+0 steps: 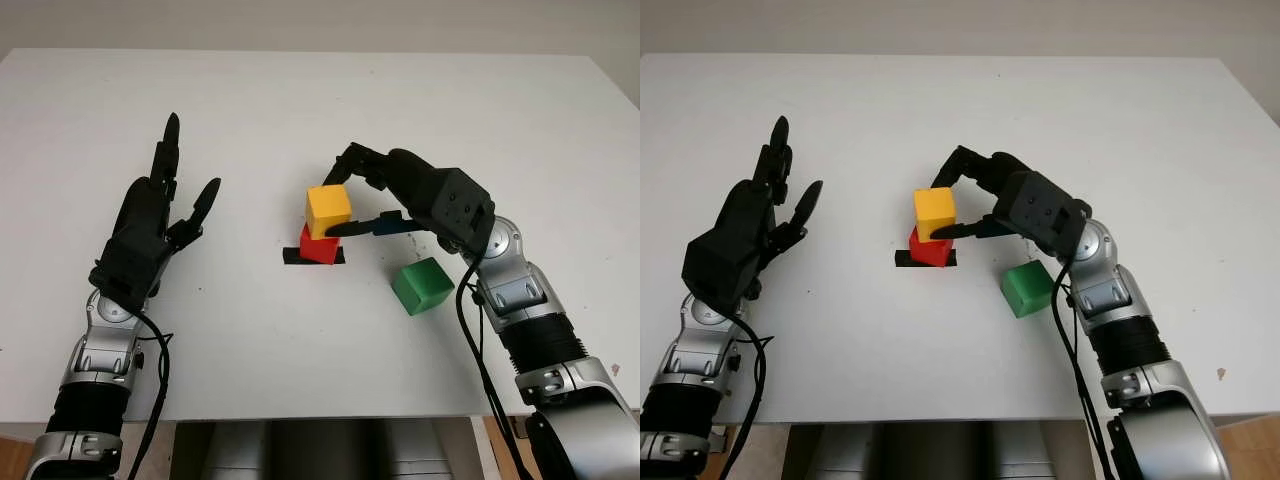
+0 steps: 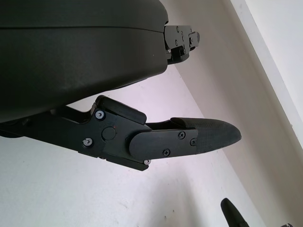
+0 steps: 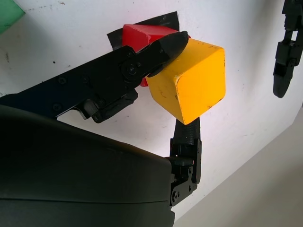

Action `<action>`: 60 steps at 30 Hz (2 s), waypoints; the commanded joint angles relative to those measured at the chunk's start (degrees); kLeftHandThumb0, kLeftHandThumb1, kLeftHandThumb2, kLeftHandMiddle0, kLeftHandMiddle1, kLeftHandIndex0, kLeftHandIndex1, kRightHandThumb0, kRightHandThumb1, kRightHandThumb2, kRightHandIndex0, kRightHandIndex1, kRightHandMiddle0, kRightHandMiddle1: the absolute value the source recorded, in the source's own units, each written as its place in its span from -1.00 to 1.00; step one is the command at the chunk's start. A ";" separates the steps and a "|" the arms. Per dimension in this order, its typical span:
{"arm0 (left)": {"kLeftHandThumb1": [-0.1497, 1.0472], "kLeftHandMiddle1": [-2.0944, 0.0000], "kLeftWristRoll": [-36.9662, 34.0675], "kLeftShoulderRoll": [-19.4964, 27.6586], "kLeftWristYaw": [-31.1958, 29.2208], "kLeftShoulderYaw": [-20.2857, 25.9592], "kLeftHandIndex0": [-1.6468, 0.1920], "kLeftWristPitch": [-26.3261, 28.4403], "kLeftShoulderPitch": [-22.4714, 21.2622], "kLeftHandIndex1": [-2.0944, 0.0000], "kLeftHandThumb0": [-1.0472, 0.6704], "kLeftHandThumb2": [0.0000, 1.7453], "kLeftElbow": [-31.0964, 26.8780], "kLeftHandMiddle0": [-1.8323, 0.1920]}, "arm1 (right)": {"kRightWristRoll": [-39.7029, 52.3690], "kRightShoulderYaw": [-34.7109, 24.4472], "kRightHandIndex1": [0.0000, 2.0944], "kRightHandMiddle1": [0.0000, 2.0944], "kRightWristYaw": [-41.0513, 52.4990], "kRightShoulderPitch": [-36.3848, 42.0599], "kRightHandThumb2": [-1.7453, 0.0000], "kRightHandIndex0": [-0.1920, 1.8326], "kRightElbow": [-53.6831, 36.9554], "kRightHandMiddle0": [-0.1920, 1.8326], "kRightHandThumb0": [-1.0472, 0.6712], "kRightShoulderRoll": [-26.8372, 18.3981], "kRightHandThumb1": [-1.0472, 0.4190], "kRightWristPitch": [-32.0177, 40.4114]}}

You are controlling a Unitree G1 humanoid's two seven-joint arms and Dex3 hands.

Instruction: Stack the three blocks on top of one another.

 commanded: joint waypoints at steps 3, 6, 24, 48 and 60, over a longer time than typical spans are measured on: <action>1.00 0.95 0.20 0.40 0.18 0.09 0.93 -0.51 0.53 0.95 -0.69 -0.45 -0.68 0.90 | 0.03 0.70 -0.96 0.39 1.85 0.70 0.94 -0.65 -1.20 -0.63 -0.35 -1.00 -0.86 0.10; 1.00 0.95 -0.25 0.26 -0.14 0.22 0.93 -0.35 0.54 0.95 -0.70 -0.45 -0.77 0.90 | 0.54 0.97 -0.97 -0.10 4.15 0.68 0.94 -0.74 -1.34 -0.75 -0.47 -1.50 -0.80 -0.96; 1.00 0.95 -0.60 0.28 -0.46 0.09 0.95 -1.15 0.71 0.95 -0.69 -0.47 -0.56 0.92 | 2.95 -0.27 -1.00 -1.00 7.94 1.77 0.94 -1.00 -7.63 -1.00 -0.83 -4.92 -0.79 -7.58; 1.00 0.95 0.35 0.71 0.76 -0.10 0.93 -2.73 -0.51 0.95 -0.70 -0.38 2.52 0.90 | 1.58 -21.54 -0.94 -0.90 12.07 18.74 0.92 -0.47 -36.99 -0.38 -0.53 -31.74 -0.69 -0.17; 1.00 0.95 0.34 1.27 0.96 0.37 0.92 -2.71 -0.52 0.94 -0.70 -0.40 2.54 0.89 | -11.33 -18.54 -0.97 -0.93 10.25 26.48 0.93 -0.55 -43.63 -0.36 -0.62 -35.31 -0.79 -12.77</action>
